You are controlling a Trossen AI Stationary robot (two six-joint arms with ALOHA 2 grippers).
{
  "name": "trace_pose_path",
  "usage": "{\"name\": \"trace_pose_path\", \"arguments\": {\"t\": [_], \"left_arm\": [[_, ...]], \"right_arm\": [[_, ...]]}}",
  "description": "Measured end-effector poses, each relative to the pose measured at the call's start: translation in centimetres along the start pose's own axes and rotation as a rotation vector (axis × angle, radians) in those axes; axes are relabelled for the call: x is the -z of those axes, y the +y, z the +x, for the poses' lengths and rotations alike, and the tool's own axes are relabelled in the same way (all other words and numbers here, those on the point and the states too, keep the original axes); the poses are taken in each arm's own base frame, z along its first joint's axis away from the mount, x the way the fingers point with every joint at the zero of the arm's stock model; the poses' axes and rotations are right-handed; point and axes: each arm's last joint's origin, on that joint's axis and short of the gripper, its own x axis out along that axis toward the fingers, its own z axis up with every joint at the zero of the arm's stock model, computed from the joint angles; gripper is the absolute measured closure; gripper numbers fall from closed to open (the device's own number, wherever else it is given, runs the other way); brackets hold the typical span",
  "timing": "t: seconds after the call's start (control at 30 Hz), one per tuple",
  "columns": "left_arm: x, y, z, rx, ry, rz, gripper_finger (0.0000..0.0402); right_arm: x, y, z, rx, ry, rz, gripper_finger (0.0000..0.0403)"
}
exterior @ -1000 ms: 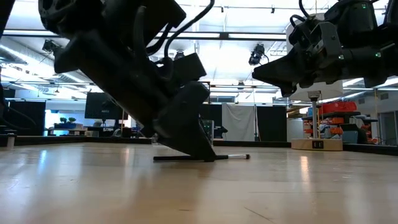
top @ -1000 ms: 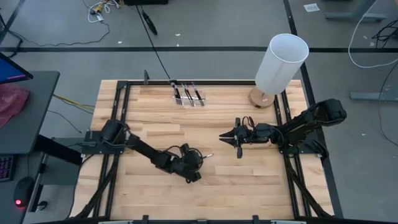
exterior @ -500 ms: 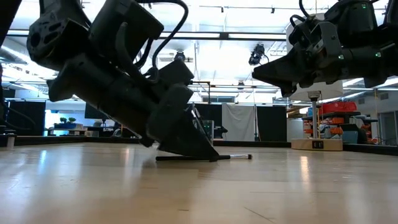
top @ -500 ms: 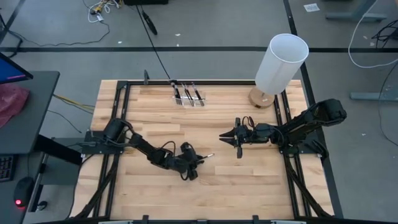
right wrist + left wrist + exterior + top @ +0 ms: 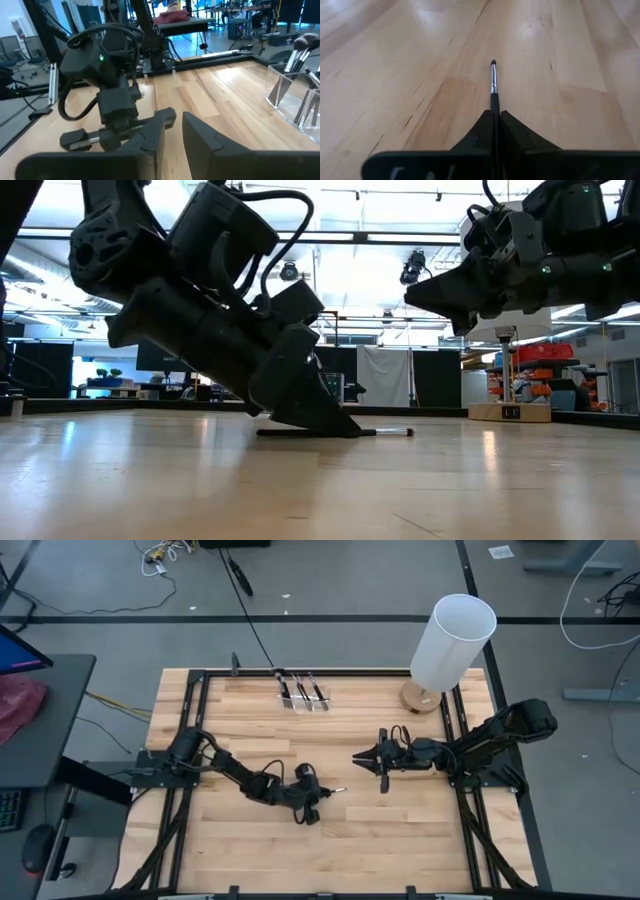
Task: Put items in baskets/containers
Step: Put the black eyeshadow brush into the transparent organizer
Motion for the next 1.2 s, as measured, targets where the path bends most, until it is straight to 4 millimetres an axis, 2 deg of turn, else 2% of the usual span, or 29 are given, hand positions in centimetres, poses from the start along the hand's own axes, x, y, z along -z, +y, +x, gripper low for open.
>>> {"name": "trace_pose_path", "arguments": {"t": [0.23, 0.43, 0.57, 0.67, 0.83, 0.97, 1.1, 1.2], "left_arm": [[-1.2, 0.1, -0.7, 0.035, 0.001, 0.008, 0.0387], [-2.8, 0.9, -1.6, -0.012, -0.030, 0.019, 0.0388], [-3.9, 1.5, -1.6, -0.035, -0.089, 0.003, 0.0388], [-4.9, 1.5, -1.6, -0.003, -0.167, -0.033, 0.0388], [-6.3, 1.1, -2.0, 0.051, -0.299, -0.056, 0.0388], [-7.4, 0.7, -2.4, 0.115, -0.395, -0.082, 0.0387], [-7.8, 0.5, -2.6, 0.154, -0.431, -0.076, 0.0388], [-7.8, 0.4, -2.7, 0.160, -0.432, -0.073, 0.0386]], "right_arm": [[1.5, 1.2, -0.3, -0.045, 0.140, 0.000, 0.0333], [3.4, 2.3, -1.0, -0.064, 0.331, 0.066, 0.0333], [4.9, 2.6, -1.3, 0.002, 0.425, 0.120, 0.0328], [6.0, 2.7, -1.3, 0.062, 0.450, 0.123, 0.0307], [7.2, 3.2, -0.7, 0.160, 0.341, 0.096, 0.0254], [7.1, 3.9, 0.3, 0.160, 0.165, 0.066, 0.0227], [5.9, 4.8, 2.0, 0.114, 0.000, 0.037, 0.0222], [5.2, 5.3, 2.7, 0.106, -0.058, 0.004, 0.0233]]}}
